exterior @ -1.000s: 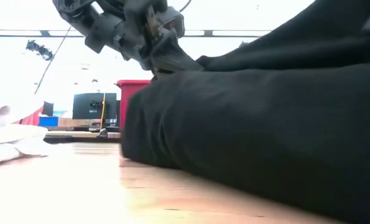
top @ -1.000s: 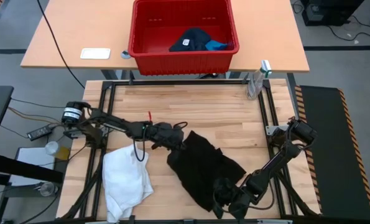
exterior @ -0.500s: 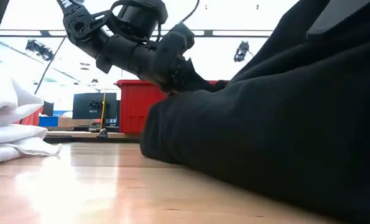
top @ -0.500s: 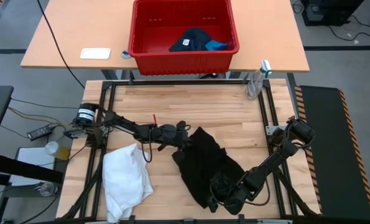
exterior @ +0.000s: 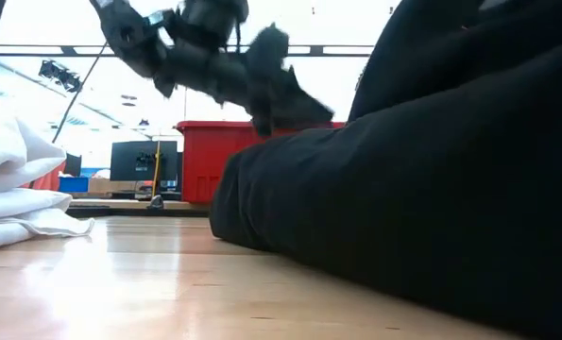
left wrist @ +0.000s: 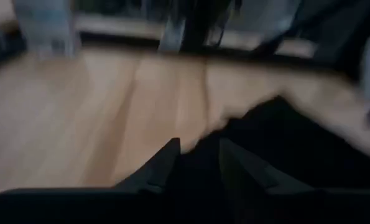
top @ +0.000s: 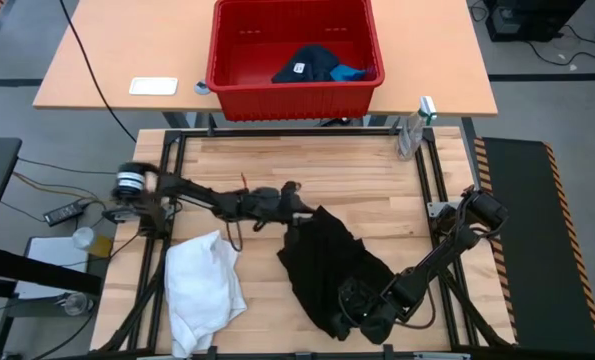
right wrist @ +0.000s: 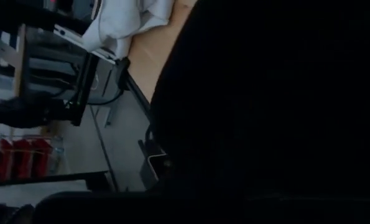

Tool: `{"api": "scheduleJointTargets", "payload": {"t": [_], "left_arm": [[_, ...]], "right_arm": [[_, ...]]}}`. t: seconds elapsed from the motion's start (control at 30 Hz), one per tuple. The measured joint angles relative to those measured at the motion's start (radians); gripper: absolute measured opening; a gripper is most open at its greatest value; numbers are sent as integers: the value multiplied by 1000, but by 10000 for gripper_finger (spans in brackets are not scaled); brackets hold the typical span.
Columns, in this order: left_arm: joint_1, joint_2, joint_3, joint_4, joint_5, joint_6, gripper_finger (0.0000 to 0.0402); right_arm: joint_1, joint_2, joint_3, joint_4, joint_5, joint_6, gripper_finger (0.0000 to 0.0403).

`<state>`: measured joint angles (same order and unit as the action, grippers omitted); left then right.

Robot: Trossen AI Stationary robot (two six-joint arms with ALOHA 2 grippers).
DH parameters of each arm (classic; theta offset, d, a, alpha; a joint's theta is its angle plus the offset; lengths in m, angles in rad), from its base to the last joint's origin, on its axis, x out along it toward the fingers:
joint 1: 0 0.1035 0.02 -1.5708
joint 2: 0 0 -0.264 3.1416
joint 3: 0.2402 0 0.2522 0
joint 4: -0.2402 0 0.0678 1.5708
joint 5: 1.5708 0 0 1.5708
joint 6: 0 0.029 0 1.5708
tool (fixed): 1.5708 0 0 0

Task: Fold Laundry from Bin
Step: Fold the black shirt

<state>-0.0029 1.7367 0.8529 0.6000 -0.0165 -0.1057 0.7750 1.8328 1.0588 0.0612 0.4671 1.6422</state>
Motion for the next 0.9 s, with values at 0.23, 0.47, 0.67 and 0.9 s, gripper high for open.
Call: {"api": "scheduleJointTargets", "payload": {"t": [0.23,0.47,0.67,0.9], "left_arm": [[-29,-112,-4,-239,62,-18,118],[-47,-22,-3,-257,64,54,119],[-6,69,-5,-305,63,83,118],[28,125,-2,-246,490,142,117]], "right_arm": [[-12,-51,0,-45,-27,97,28],[-18,-120,0,-144,-32,87,27],[-20,-140,0,-148,-42,90,27],[-25,-144,0,-178,-44,96,27]]}}
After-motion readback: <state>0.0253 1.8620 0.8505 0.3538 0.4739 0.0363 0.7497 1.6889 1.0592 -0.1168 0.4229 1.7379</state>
